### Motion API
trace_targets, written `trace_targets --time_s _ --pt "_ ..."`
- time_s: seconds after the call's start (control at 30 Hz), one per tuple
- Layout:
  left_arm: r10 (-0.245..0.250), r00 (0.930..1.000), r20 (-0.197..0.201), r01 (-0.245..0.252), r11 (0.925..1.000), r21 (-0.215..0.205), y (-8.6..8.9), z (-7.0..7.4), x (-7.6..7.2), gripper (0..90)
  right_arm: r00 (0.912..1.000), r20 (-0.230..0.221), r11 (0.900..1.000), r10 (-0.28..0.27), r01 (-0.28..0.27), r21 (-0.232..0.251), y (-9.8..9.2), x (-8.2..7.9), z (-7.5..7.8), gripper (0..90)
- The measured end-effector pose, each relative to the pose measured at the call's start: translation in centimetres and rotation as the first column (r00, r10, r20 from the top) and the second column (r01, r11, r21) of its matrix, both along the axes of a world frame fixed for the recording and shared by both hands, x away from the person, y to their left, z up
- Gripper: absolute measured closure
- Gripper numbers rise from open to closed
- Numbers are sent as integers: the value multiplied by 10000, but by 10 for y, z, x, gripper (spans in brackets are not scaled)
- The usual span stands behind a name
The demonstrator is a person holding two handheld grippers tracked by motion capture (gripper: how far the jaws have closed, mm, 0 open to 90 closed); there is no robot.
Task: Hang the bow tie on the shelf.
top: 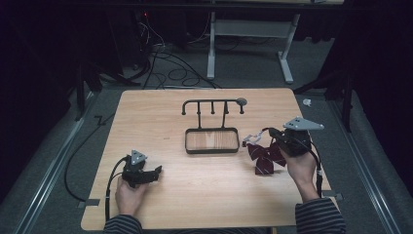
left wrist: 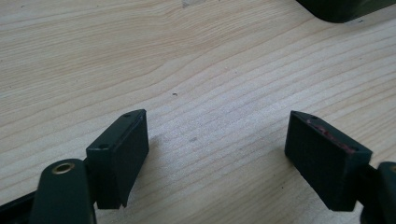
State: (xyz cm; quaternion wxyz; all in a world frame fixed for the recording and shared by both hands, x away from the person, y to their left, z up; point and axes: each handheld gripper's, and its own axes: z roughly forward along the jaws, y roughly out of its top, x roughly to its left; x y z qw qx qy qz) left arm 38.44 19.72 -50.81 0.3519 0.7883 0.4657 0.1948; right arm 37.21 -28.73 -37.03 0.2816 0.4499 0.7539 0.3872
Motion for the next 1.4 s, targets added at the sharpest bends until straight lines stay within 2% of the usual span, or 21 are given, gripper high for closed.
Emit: trace_targets --time_s 0.07,0.13,0.33,0.6,0.77,1.4 --pt "4 10000 -1 -4 10000 -4 0 0 0 221 9999 51 10000 95 -95 -20 1 0 1 900" --pt "9 10000 6 -9 10000 14 0 0 0 221 9996 17 9993 299 -299 245 3 -3 5 900" --pt "18 10000 8 -18 10000 17 0 0 0 221 9975 62 9964 704 -706 460 7 -4 13 900" --pt "36 10000 3 -36 10000 3 0 0 0 223 9922 7 9913 1248 -1247 426 17 -6 22 900" --pt "41 10000 16 -41 10000 54 0 0 0 223 9875 -32 9871 1575 -1574 293 24 -7 33 900" --pt "78 10000 26 -78 10000 54 -1 0 0 222 9702 12 9695 2421 -2420 400 51 -2 36 900"
